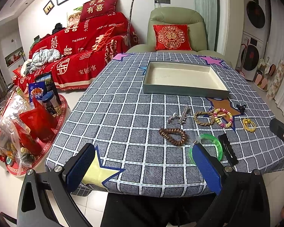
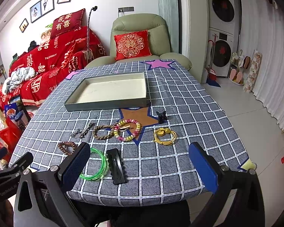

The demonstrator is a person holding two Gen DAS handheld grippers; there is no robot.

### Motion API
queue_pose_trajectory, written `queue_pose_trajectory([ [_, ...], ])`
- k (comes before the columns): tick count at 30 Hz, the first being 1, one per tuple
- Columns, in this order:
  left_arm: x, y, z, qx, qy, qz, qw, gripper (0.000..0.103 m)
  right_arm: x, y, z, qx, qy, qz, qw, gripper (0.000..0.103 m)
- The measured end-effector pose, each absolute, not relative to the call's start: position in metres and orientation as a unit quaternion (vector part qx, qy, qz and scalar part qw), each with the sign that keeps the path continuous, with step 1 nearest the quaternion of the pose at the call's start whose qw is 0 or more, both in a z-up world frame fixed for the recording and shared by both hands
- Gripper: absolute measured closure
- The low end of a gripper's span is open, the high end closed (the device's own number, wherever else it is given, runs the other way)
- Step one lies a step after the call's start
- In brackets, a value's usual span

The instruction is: Organize jewelry

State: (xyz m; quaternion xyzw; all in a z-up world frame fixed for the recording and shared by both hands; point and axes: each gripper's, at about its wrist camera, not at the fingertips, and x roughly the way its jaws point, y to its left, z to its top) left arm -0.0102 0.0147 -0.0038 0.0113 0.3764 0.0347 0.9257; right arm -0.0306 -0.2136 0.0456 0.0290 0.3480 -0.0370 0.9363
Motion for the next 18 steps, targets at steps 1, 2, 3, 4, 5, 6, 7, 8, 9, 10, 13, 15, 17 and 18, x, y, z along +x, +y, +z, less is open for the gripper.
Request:
queue_pose_trajectory([
  [1, -0.01, 0.015, -0.004, 0.01, 0.377, 0.035, 0.925, 0.0, -0.031, -0.214, 0.046, 0.03, 0.348, -0.037, 0.936, 0.0],
  [2, -0.011, 0.015, -0.004, 0.009, 0.378, 0.035, 0.925, 0.0, -0.03, -0.214, 0.045, 0.031, 0.349, -0.036, 0.936, 0.0],
  [3, -0.01, 0.015, -0.004, 0.008, 0.379, 0.034, 0.925, 0.0, -0.031, -0.214, 0.045, 0.03, 0.349, -0.035, 0.936, 0.0],
  [4, -0.01, 0.015, -0.004, 0.007, 0.379, 0.035, 0.925, 0.0, -0.031, -0.214, 0.044, 0.029, 0.349, -0.034, 0.936, 0.0],
  [5, -0.01, 0.015, -0.005, 0.006, 0.38, 0.034, 0.924, 0.0, -0.031, -0.214, 0.044, 0.027, 0.349, -0.034, 0.936, 0.0],
  [6, -0.009, 0.015, -0.005, 0.006, 0.381, 0.033, 0.924, 0.0, -0.031, -0.215, 0.044, 0.027, 0.349, -0.034, 0.936, 0.0],
  [7, -0.009, 0.015, -0.005, 0.005, 0.382, 0.033, 0.923, 0.0, -0.031, -0.216, 0.043, 0.029, 0.35, -0.033, 0.936, 0.0],
  [8, -0.009, 0.015, -0.005, 0.005, 0.382, 0.034, 0.923, 0.0, -0.03, -0.218, 0.043, 0.032, 0.351, -0.034, 0.935, 0.0],
  [9, -0.008, 0.016, -0.005, 0.006, 0.382, 0.035, 0.924, 0.0, -0.03, -0.22, 0.043, 0.035, 0.352, -0.035, 0.935, 0.0],
  [10, -0.008, 0.018, -0.005, 0.006, 0.382, 0.037, 0.923, 0.0, -0.029, -0.223, 0.042, 0.037, 0.353, -0.036, 0.934, 0.0],
  [13, -0.001, 0.027, -0.008, -0.006, 0.394, 0.031, 0.919, 0.0, -0.027, -0.231, 0.039, 0.046, 0.36, -0.04, 0.931, 0.0],
  [15, 0.004, 0.031, -0.012, -0.014, 0.401, 0.028, 0.915, 0.0, -0.023, -0.238, 0.035, 0.054, 0.37, -0.042, 0.926, 0.0],
  [17, 0.012, 0.035, -0.018, -0.024, 0.414, 0.016, 0.91, 0.0, -0.019, -0.246, 0.03, 0.061, 0.381, -0.047, 0.921, 0.0],
  [18, 0.016, 0.036, -0.022, -0.028, 0.419, 0.015, 0.907, 0.0, -0.017, -0.249, 0.028, 0.064, 0.385, -0.049, 0.919, 0.0],
])
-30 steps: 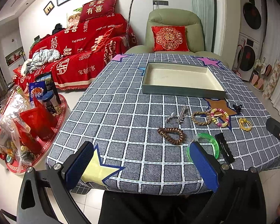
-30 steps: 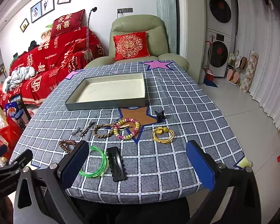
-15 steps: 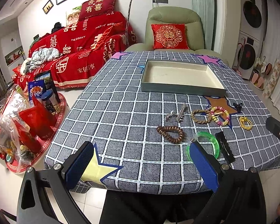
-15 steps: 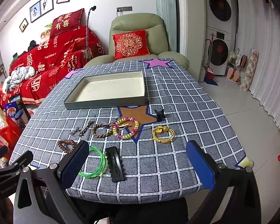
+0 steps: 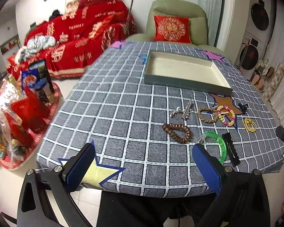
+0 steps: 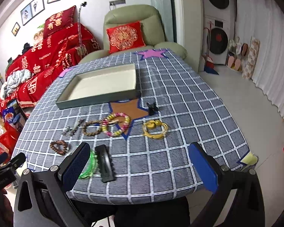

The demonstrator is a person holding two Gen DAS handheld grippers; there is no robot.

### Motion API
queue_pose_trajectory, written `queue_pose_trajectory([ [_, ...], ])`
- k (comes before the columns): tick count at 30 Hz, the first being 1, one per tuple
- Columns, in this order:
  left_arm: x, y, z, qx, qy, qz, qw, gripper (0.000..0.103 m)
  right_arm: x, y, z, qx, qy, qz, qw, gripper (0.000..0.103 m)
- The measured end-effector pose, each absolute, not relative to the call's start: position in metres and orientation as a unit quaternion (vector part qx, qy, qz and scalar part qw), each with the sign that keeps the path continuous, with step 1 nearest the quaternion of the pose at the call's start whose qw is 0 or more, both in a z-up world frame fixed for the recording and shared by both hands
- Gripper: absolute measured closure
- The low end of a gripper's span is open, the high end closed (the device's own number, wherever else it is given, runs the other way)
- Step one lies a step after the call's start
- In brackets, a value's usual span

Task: Organize jewelry
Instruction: 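Grasp the brown bead bracelet with the left tool while the right tool grasps the yellow cord bracelet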

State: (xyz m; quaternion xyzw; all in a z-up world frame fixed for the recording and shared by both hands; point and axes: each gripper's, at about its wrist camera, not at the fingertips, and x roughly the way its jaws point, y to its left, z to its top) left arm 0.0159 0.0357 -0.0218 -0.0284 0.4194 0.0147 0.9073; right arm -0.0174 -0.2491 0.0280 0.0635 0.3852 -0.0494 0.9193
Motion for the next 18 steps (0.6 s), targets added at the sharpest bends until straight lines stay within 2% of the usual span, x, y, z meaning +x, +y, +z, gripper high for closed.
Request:
queue_pose_trajectory([
  [7, 0.05, 0.037, -0.053, -0.071, 0.474, 0.001, 0.878, 0.0, -0.001, -0.276, 0.006, 0.063, 0.421, -0.075, 0.902, 0.0],
  [16, 0.081, 0.026, -0.074, -0.114, 0.503, -0.031, 0.856, 0.0, 0.038, -0.293, -0.023, 0.057, 0.461, -0.063, 0.883, 0.0],
  [17, 0.084, 0.025, -0.075, -0.117, 0.504, -0.033, 0.855, 0.001, 0.045, -0.292, -0.028, 0.051, 0.466, -0.059, 0.881, 0.0],
  [18, 0.087, 0.023, -0.077, -0.118, 0.507, -0.035, 0.853, 0.008, 0.05, -0.292, -0.031, 0.049, 0.471, -0.057, 0.879, 0.0],
])
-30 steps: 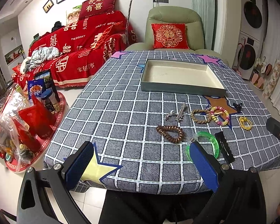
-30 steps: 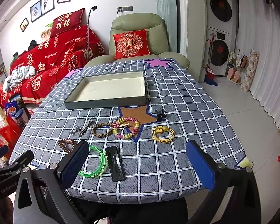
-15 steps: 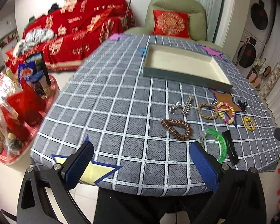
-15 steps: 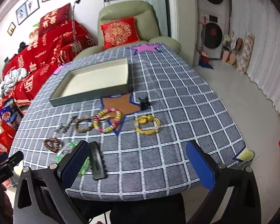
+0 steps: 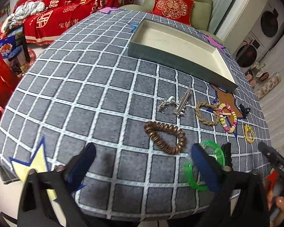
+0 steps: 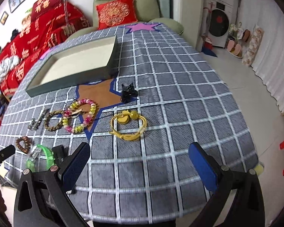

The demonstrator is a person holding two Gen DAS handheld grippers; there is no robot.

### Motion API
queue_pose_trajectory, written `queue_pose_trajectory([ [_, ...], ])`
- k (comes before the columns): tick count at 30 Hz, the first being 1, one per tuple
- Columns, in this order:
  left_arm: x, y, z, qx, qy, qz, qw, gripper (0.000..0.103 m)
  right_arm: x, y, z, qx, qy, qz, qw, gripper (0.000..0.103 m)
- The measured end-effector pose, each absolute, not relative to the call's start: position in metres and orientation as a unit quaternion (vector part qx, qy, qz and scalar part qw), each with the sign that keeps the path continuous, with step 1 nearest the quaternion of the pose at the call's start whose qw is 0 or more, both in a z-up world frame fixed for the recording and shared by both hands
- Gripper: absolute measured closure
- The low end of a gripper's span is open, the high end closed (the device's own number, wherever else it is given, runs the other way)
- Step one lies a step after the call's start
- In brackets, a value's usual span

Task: Organize jewelry
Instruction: 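Grasp the brown bead bracelet with the left tool while the right tool grasps the yellow cord bracelet, then carry both bracelets into the tray and open both tools to release them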

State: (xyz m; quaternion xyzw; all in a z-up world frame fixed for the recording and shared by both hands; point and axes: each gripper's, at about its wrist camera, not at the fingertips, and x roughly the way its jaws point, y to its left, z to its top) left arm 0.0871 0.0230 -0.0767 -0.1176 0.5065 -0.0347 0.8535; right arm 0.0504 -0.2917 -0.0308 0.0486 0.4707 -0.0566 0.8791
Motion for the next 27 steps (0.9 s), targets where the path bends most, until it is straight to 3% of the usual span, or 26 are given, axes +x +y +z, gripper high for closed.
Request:
queue_pose_trajectory([
  [6, 0.104, 0.012, -0.087, -0.106, 0.521, -0.044, 0.846, 0.018, 0.083, -0.292, -0.051, 0.047, 0.492, -0.052, 0.868, 0.001],
  [8, 0.106, 0.008, -0.088, -0.096, 0.518, -0.042, 0.849, 0.019, 0.091, -0.289, -0.058, 0.04, 0.5, -0.052, 0.864, 0.007],
  [10, 0.108, 0.003, -0.087, -0.083, 0.516, -0.044, 0.851, 0.035, 0.094, -0.285, -0.064, 0.021, 0.502, -0.058, 0.863, 0.011],
  [12, 0.11, -0.001, -0.087, -0.07, 0.515, -0.045, 0.853, 0.043, 0.095, -0.28, -0.064, 0.01, 0.496, -0.053, 0.866, 0.015],
  [15, 0.11, -0.005, -0.087, -0.059, 0.512, -0.049, 0.856, 0.063, 0.094, -0.277, -0.061, 0.007, 0.492, -0.051, 0.869, 0.029],
  [17, 0.11, -0.005, -0.086, -0.061, 0.51, -0.058, 0.856, 0.076, 0.093, -0.275, -0.058, 0.008, 0.49, -0.05, 0.87, 0.053],
  [18, 0.11, -0.004, -0.087, -0.065, 0.51, -0.064, 0.855, 0.083, 0.092, -0.274, -0.057, 0.008, 0.489, -0.051, 0.871, 0.06],
  [20, 0.11, -0.002, -0.087, -0.075, 0.506, -0.074, 0.856, 0.084, 0.091, -0.274, -0.056, 0.011, 0.487, -0.049, 0.872, 0.082],
  [22, 0.108, 0.0, -0.084, -0.077, 0.499, -0.079, 0.859, 0.084, 0.089, -0.274, -0.056, 0.013, 0.485, -0.044, 0.873, 0.097],
  [27, 0.106, 0.005, -0.074, -0.086, 0.486, -0.088, 0.865, 0.084, 0.081, -0.276, -0.05, 0.035, 0.477, -0.027, 0.878, 0.098],
])
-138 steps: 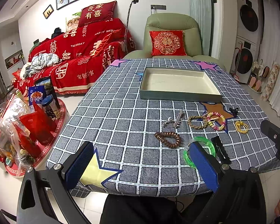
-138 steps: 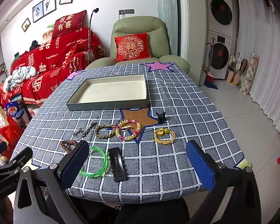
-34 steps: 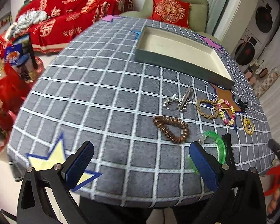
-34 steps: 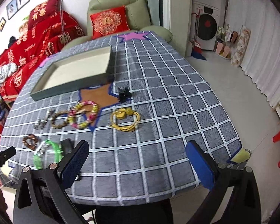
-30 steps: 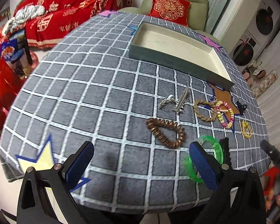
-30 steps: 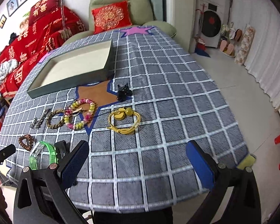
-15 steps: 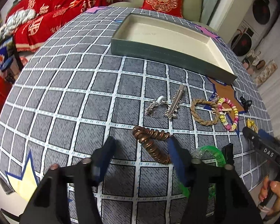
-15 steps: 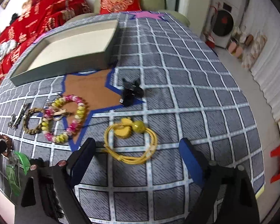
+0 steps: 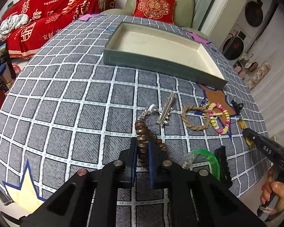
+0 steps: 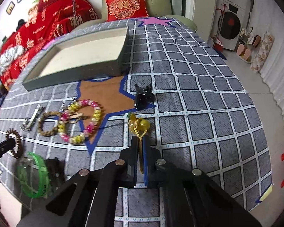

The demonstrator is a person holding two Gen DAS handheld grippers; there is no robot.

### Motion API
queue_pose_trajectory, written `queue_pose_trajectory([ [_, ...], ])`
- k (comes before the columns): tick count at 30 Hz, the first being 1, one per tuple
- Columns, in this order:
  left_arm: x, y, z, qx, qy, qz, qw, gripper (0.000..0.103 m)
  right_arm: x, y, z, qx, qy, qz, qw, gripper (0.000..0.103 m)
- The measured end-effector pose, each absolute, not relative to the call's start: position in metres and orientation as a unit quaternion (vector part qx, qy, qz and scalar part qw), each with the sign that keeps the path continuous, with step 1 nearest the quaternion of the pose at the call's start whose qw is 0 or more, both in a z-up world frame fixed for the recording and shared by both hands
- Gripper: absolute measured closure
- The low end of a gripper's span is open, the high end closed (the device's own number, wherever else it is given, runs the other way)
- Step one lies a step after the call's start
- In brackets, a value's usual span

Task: Organize jewelry
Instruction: 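Carry both bracelets into the tray and open both tools to release them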

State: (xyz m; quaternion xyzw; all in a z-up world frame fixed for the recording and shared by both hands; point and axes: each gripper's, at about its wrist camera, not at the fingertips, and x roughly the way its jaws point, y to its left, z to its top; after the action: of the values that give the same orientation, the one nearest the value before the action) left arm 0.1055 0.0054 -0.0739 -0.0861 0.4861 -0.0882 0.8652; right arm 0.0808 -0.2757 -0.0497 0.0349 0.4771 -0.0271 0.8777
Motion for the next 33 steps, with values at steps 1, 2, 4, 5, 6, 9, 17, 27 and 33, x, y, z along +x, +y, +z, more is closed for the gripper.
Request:
queue_pose_trajectory([
  [1, 0.105, 0.007, -0.07, -0.087, 0.483, -0.091, 0.867, 0.084, 0.079, -0.276, -0.047, 0.038, 0.475, -0.024, 0.879, 0.098],
  [2, 0.105, 0.008, -0.067, -0.088, 0.48, -0.093, 0.868, 0.084, 0.077, -0.277, -0.044, 0.042, 0.472, -0.019, 0.88, 0.098],
  [4, 0.105, 0.01, -0.058, -0.086, 0.472, -0.099, 0.871, 0.084, 0.073, -0.277, -0.036, 0.048, 0.467, -0.012, 0.883, 0.098],
  [5, 0.105, 0.011, -0.055, -0.086, 0.47, -0.103, 0.873, 0.084, 0.073, -0.277, -0.032, 0.049, 0.464, -0.009, 0.885, 0.098],
  [6, 0.105, 0.011, -0.05, -0.086, 0.467, -0.106, 0.874, 0.084, 0.072, -0.277, -0.027, 0.05, 0.461, -0.006, 0.886, 0.098],
  [9, 0.112, 0.016, -0.034, -0.084, 0.46, -0.114, 0.877, 0.084, 0.074, -0.276, -0.013, 0.058, 0.454, 0.005, 0.889, 0.098],
  [17, 0.153, 0.025, 0.01, -0.098, 0.445, -0.137, 0.879, 0.084, 0.115, -0.257, 0.032, 0.084, 0.438, 0.068, 0.892, 0.098],
  [27, 0.263, 0.004, 0.028, -0.055, 0.435, -0.121, 0.891, 0.084, 0.235, -0.224, 0.053, 0.067, 0.439, 0.102, 0.89, 0.098],
  [33, 0.326, -0.011, 0.001, -0.048, 0.446, -0.114, 0.887, 0.084, 0.303, -0.218, 0.034, 0.08, 0.458, 0.098, 0.88, 0.098],
])
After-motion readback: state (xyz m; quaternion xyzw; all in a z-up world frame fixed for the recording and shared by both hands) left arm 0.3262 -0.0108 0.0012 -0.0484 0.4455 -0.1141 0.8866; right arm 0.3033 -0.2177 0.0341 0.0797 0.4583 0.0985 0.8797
